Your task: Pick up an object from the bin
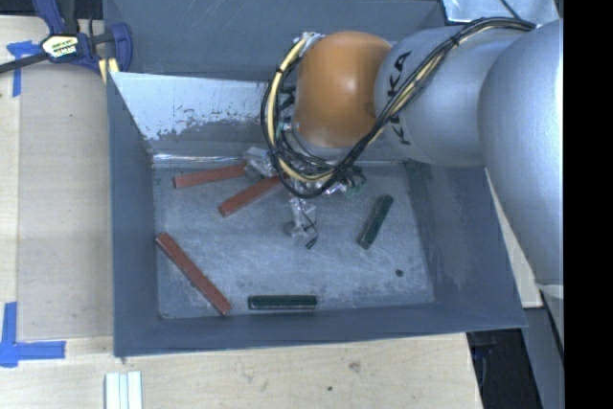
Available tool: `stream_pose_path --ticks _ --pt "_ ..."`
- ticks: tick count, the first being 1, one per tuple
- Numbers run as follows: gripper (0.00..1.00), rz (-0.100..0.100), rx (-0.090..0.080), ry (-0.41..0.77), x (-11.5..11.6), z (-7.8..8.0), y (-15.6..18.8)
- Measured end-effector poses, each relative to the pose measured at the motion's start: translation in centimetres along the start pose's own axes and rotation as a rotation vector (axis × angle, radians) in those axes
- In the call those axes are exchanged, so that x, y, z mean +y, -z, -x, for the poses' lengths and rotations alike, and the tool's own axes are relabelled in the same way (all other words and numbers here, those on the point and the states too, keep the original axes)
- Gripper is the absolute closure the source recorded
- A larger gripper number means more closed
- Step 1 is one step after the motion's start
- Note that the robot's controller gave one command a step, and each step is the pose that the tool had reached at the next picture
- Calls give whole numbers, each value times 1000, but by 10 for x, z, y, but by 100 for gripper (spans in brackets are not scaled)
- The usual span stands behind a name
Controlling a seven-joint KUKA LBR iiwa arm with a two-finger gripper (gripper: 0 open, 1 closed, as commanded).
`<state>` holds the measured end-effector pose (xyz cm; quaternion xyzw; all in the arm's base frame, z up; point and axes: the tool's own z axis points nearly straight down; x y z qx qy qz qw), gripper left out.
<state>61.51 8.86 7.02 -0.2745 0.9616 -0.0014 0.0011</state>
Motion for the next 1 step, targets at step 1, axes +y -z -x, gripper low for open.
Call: stream_pose_path --ticks 1 --pt "100 2 -6 -185 44 42 1"
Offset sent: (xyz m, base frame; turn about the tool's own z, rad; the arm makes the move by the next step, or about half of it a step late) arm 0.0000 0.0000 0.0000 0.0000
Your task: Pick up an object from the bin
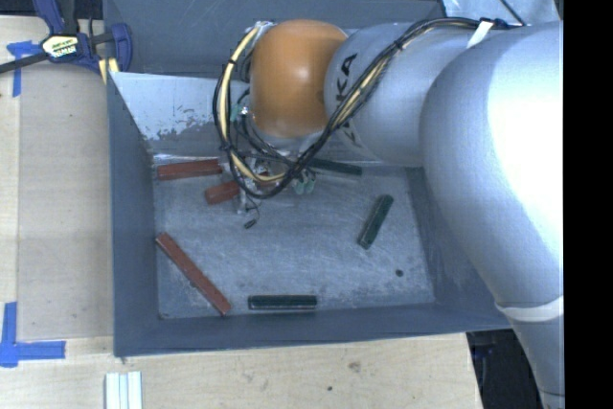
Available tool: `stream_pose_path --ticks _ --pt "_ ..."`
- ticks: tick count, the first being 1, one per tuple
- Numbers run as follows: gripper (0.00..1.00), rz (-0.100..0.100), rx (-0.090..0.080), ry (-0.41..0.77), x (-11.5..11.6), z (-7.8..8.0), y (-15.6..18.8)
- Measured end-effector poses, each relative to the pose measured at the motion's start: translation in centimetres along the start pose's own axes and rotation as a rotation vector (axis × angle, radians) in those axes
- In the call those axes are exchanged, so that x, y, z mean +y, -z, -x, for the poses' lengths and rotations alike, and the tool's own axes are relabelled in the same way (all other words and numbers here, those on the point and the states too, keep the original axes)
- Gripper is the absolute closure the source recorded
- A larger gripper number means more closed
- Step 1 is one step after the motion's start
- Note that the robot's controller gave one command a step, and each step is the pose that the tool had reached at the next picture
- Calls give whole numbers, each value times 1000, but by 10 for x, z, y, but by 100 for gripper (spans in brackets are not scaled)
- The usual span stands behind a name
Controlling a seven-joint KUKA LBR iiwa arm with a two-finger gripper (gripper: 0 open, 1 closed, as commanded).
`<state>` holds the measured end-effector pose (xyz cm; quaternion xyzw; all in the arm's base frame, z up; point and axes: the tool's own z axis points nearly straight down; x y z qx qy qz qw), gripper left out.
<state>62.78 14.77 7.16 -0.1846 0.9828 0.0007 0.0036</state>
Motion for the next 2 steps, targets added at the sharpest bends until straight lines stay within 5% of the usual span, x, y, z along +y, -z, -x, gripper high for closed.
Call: stream_pose_path --ticks 2 --pt "100 0 2 1 0 -1 2"
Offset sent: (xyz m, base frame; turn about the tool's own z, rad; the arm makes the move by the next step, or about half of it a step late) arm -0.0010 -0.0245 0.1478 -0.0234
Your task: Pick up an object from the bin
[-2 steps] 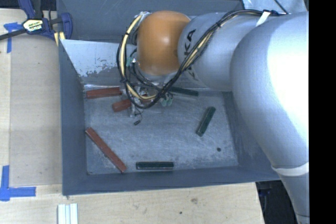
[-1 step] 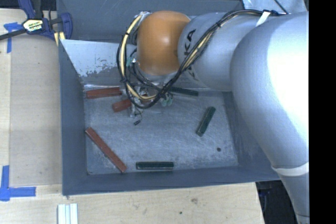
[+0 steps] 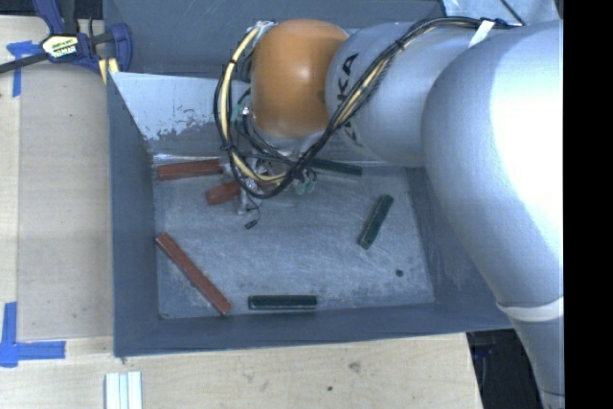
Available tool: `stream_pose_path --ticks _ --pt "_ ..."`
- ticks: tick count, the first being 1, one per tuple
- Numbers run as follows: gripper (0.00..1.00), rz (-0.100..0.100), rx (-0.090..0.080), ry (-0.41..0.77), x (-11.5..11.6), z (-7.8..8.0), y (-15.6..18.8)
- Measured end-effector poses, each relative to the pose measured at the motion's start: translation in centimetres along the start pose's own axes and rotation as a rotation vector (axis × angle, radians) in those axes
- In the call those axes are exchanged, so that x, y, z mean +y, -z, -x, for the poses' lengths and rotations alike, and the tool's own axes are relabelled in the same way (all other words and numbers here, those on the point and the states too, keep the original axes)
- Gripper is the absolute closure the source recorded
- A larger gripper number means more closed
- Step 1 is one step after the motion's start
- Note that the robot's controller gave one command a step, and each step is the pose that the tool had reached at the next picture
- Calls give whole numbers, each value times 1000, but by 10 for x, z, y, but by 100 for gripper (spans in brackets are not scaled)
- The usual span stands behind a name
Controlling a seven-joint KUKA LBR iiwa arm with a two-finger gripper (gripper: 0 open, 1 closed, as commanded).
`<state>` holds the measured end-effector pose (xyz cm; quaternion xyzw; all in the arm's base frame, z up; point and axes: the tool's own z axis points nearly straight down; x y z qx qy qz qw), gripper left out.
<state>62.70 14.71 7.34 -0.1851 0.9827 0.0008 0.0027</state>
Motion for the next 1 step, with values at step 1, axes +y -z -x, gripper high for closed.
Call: stream_pose_path --ticks 1 --pt "100 -2 -6 47 4 4 44"
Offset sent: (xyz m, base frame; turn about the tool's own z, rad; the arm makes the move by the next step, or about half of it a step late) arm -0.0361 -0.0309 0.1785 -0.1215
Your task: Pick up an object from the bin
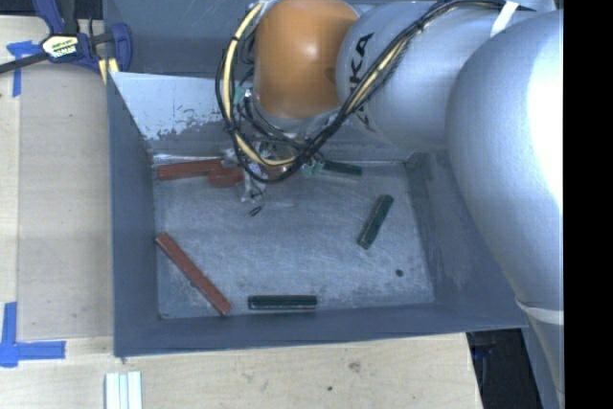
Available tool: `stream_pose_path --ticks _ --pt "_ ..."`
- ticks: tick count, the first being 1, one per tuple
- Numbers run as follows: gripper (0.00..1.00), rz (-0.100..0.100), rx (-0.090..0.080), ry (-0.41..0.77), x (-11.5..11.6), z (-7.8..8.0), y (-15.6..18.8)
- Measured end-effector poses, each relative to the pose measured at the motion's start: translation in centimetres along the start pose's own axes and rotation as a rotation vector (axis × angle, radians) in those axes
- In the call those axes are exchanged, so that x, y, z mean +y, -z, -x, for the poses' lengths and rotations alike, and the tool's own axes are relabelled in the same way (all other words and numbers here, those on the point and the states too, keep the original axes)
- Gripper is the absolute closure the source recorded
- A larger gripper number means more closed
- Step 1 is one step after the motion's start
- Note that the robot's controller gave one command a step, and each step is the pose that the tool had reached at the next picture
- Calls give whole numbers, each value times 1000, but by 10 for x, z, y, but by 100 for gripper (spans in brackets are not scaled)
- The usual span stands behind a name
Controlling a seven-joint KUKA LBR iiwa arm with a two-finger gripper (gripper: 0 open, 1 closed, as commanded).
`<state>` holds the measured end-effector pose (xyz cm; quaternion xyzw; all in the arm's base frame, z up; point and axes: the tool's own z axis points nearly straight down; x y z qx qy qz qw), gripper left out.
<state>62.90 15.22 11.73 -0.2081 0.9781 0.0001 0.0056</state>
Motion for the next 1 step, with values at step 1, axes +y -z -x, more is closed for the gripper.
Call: stream_pose_path --ticks 1 --pt "100 2 7 73 -18 -47 136"
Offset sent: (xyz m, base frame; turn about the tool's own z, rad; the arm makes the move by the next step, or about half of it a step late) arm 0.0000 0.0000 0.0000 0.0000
